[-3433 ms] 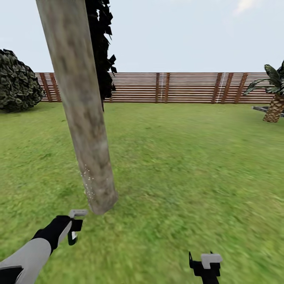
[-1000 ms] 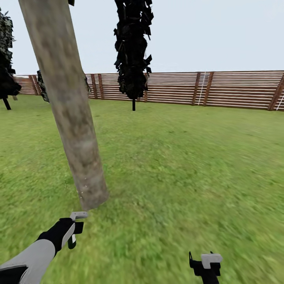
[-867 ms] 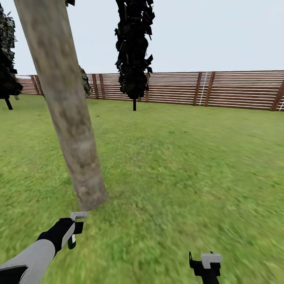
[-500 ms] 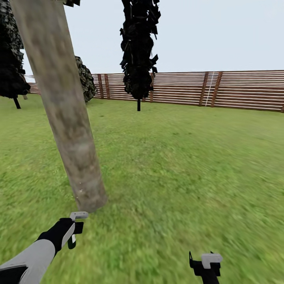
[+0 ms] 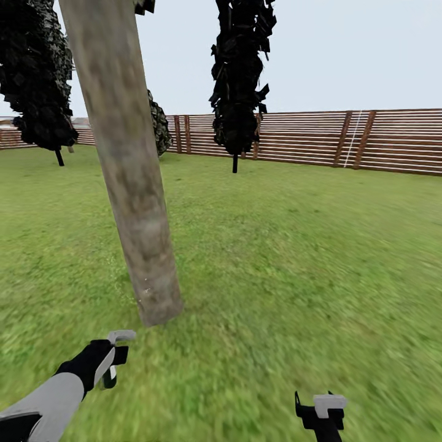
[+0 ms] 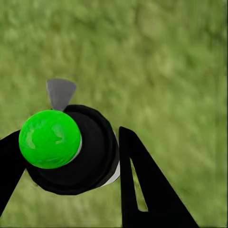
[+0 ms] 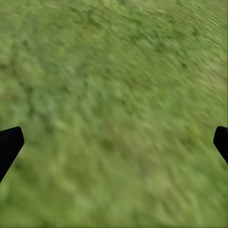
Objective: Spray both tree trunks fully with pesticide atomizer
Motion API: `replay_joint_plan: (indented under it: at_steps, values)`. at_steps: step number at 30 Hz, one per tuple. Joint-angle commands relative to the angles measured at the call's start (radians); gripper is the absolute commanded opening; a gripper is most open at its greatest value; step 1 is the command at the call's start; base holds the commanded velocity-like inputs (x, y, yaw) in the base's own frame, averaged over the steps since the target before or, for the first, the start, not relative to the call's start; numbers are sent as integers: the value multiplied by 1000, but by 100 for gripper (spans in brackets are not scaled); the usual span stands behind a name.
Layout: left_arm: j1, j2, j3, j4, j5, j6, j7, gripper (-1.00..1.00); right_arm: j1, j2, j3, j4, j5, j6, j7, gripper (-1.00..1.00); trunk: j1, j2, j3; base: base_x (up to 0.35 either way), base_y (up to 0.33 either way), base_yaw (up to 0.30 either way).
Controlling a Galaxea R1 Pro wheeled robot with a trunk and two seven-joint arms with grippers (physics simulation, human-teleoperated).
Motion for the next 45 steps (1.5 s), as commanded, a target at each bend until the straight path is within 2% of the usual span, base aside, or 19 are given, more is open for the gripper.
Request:
replay_joint_plan:
  at_steps: [1,3,5,7,8,9,11,12,14,16,18,21,25,26,28,33,37,38,45]
  values:
    - [-1,-17,-2,-2,-10,2,0,-100,0,0,0,0,0,0,0,100,0,0,0,0,0,12]
    - [-10,-50,-5,-6,-14,7,-4,-100,0,0,0,0,0,0,0,100,0,0,0,0,0,4]
    - [-17,-46,-3,-10,-14,11,-8,-100,0,0,0,0,0,0,0,100,0,0,0,0,0,1]
    - [-18,-21,-1,-14,-14,11,-8,-100,0,0,0,0,0,0,0,100,0,0,0,0,0,0]
    - [-20,34,1,-21,-9,12,-10,-100,0,0,0,0,0,0,-1,100,0,0,0,0,0,0]
    - [-20,55,1,-23,-7,12,-11,-100,0,0,0,1,0,0,-1,100,0,0,0,0,0,0]
    - [-20,61,-1,-26,-8,13,-12,-100,0,0,0,0,0,0,0,100,0,0,0,0,0,0]
    - [-20,54,-2,-27,-8,13,-12,-100,0,0,0,0,0,0,0,100,0,0,0,0,0,0]
    - [-22,-21,-7,-30,-16,20,-9,-100,0,0,0,1,0,0,0,100,0,0,0,0,0,0]
    - [-33,-56,-9,-49,-19,47,-8,-100,0,-1,0,1,0,0,-1,100,0,0,0,0,0,0]
    - [-47,-79,-10,-120,-19,134,-9,-100,0,-1,0,1,0,0,-1,100,0,0,0,0,0,0]
    - [-50,-70,-9,-208,-22,214,-10,-100,0,-2,0,1,0,0,-1,100,0,0,0,0,0,0]
    - [-51,7,-7,-285,-18,262,-13,-100,0,-2,0,1,0,0,-2,100,0,0,0,0,0,0]
    - [-51,9,-8,-288,-17,264,-13,-100,0,-2,0,1,0,0,-1,100,0,0,0,0,0,0]
    - [-50,-2,-9,-293,-16,266,-14,-100,0,-2,0,1,0,0,-1,100,0,0,0,0,0,0]
    - [-66,-74,-34,-306,-19,296,-14,-100,0,-2,0,1,0,0,-1,100,0,0,0,0,0,0]
    - [-96,-57,-40,-350,-21,351,-14,-100,0,-2,0,2,0,0,-1,100,0,0,0,0,0,0]
    - [-104,-18,-40,-387,-18,390,-14,-100,0,-2,0,2,0,0,-1,100,0,0,0,0,0,0]
    - [-102,-34,-42,-481,-19,425,-14,-100,0,-2,0,1,0,0,-1,100,0,0,0,106,0,0]
